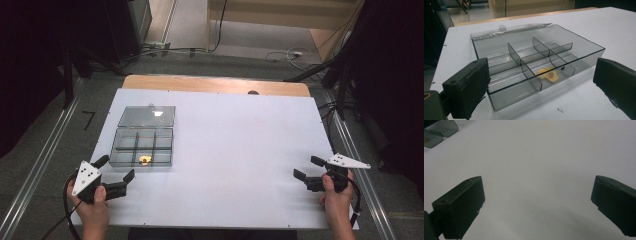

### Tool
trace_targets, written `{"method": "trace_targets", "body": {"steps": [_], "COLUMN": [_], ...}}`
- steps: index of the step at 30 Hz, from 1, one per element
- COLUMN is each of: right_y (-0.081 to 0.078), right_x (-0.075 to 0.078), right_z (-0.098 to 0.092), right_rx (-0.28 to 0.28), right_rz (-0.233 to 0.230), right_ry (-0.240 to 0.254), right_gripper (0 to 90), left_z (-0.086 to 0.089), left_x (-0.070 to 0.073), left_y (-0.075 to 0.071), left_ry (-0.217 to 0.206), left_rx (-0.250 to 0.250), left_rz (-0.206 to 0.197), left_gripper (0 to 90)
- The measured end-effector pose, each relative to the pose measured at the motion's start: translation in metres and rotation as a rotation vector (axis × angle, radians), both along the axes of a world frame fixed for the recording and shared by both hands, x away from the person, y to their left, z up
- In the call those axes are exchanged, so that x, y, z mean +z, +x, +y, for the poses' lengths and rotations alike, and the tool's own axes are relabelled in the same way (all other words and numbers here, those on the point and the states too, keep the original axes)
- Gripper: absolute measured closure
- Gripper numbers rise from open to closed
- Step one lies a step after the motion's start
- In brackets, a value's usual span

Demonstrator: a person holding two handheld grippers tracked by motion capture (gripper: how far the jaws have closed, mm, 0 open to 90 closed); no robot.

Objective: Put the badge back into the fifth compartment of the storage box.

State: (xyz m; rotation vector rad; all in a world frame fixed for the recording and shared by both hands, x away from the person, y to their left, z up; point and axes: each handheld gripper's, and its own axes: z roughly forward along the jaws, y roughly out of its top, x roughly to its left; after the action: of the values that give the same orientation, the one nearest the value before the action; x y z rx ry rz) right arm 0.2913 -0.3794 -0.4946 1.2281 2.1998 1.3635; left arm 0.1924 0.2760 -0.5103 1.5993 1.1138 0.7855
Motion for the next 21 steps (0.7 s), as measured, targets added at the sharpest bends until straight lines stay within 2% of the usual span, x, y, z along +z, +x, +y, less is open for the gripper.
{"method": "trace_targets", "body": {"steps": [4,7,13,18,21], "right_y": [-0.002,-0.004,-0.009,-0.010,-0.010], "right_x": [-0.001,0.000,0.000,-0.002,-0.002], "right_z": [-0.010,-0.013,-0.021,-0.025,-0.023], "right_rx": [-0.009,-0.021,-0.044,-0.039,-0.034], "right_rz": [-0.019,-0.027,-0.031,-0.034,-0.032], "right_ry": [0.025,0.010,0.010,0.030,0.019], "right_gripper": [0.0,0.0,0.0,0.0,0.0], "left_z": [0.000,0.000,0.000,0.000,0.000], "left_x": [0.000,0.000,0.000,0.000,0.000], "left_y": [0.000,0.000,0.000,0.001,0.000], "left_ry": [0.004,0.001,0.002,0.012,0.007], "left_rx": [-0.002,0.000,-0.001,0.001,-0.002], "left_rz": [0.002,0.002,0.002,0.006,0.004], "left_gripper": [1.1,1.1,1.1,1.1,1.1]}}
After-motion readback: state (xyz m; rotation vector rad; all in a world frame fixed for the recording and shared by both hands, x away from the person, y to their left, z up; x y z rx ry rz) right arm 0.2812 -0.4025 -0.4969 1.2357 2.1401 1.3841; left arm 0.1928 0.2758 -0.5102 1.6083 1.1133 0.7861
